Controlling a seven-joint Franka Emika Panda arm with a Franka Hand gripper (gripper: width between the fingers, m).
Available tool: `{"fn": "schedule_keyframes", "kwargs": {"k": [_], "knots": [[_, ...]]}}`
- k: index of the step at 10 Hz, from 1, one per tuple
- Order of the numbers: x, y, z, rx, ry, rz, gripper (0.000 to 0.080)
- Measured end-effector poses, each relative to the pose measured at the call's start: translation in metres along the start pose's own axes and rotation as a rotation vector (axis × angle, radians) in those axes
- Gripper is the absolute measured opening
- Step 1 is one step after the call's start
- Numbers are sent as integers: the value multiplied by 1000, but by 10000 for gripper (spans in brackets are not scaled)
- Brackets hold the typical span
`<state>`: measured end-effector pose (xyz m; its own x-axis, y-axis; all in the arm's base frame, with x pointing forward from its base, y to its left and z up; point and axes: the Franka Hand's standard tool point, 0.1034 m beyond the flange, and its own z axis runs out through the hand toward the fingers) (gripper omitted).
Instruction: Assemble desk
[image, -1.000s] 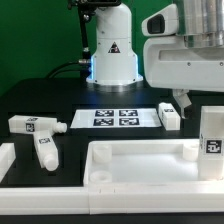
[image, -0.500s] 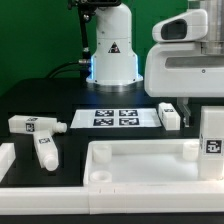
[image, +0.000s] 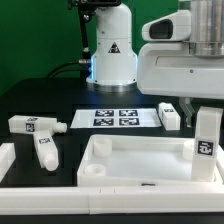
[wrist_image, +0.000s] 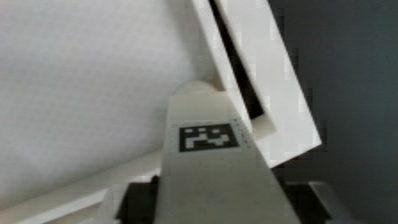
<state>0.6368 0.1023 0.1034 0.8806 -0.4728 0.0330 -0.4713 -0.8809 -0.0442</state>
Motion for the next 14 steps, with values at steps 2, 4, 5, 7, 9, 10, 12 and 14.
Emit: {"fn": "schedule_keyframes", "kwargs": {"k": [2, 4, 5, 7, 9, 10, 12, 14], "knots": [[0, 0, 0, 0, 0, 0, 291], [0, 1, 0, 0, 0, 0, 291], [0, 1, 0, 0, 0, 0, 291], [0, 1, 0, 0, 0, 1, 362], [0, -2, -4, 5, 3, -8, 543], [-3, -8, -19, 22, 13, -29, 627], [-15, -18, -44, 40, 20, -55, 643], [-14, -17, -40, 38, 20, -54, 648]]}}
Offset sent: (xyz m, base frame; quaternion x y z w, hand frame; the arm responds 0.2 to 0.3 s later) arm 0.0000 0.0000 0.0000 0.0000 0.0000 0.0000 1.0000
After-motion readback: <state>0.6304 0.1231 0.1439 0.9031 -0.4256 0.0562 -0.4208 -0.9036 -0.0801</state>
